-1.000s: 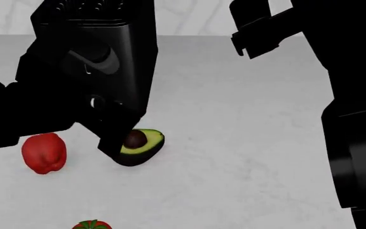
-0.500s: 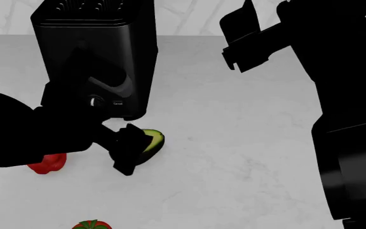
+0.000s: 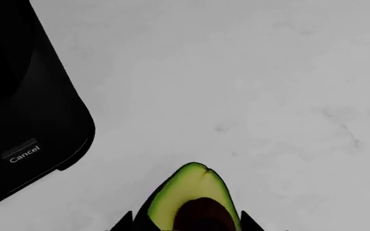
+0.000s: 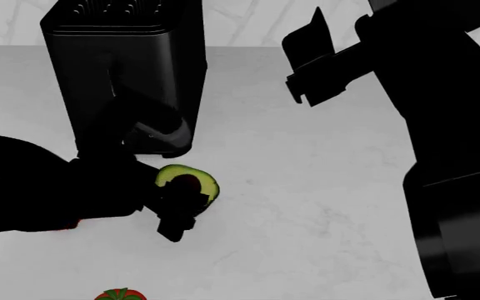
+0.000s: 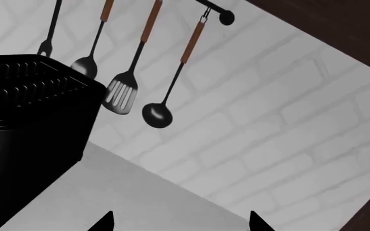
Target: Place the avocado, onion, tomato and bell pepper on the cutting board.
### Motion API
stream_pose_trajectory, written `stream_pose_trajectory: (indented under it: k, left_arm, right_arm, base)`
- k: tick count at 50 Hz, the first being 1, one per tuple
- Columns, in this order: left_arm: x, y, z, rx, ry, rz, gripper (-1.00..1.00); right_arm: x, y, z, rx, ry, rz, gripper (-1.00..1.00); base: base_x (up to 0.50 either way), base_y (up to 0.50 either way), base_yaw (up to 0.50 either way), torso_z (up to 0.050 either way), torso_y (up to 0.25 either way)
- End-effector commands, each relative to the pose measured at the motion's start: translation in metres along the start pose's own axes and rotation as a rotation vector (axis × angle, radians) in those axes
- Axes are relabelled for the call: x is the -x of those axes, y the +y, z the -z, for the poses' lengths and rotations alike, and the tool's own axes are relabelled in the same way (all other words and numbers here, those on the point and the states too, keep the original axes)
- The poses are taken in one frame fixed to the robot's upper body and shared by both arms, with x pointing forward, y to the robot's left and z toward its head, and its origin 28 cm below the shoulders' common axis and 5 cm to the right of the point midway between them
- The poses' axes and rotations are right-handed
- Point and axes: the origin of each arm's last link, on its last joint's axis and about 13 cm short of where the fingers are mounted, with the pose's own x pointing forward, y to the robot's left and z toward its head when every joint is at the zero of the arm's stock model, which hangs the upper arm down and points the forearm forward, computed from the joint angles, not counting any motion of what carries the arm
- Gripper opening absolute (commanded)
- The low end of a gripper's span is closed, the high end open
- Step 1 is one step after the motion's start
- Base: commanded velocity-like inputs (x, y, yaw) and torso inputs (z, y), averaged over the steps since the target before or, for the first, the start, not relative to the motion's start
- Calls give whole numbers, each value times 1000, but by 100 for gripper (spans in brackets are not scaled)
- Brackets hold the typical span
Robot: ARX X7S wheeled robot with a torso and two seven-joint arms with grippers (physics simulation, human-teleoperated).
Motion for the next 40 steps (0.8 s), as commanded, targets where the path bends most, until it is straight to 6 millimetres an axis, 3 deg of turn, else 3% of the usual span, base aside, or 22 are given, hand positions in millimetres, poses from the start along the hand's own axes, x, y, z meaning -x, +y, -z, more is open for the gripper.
stream_pose_trajectory:
  k: [1,9,19,28,40]
  left_arm:
    - [-9,-5,9,10,28,15,-100]
    - [3,-11,4,22,5,34,-100]
    - [59,-28,-32,-35,-146,28,-100]
    - [89,-35,-41,-79,-198,9,-100]
    - [140,-36,-45,-103,-271,-34,-100]
  right_arm:
    - [2,-1,-4,-33,-31,-15,100]
    - [4,-2,-12,-26,-44,-18,100]
    - [19,-7,-33,-20,-91,-6,100]
    - [31,-12,-39,-14,-99,1,100]
    - [63,-18,-60,12,-140,7,100]
  base:
    - [0,0,0,0,0]
    - [0,0,0,0,0]
    - [0,0,0,0,0]
    - [0,0,0,0,0]
    - [0,0,0,0,0]
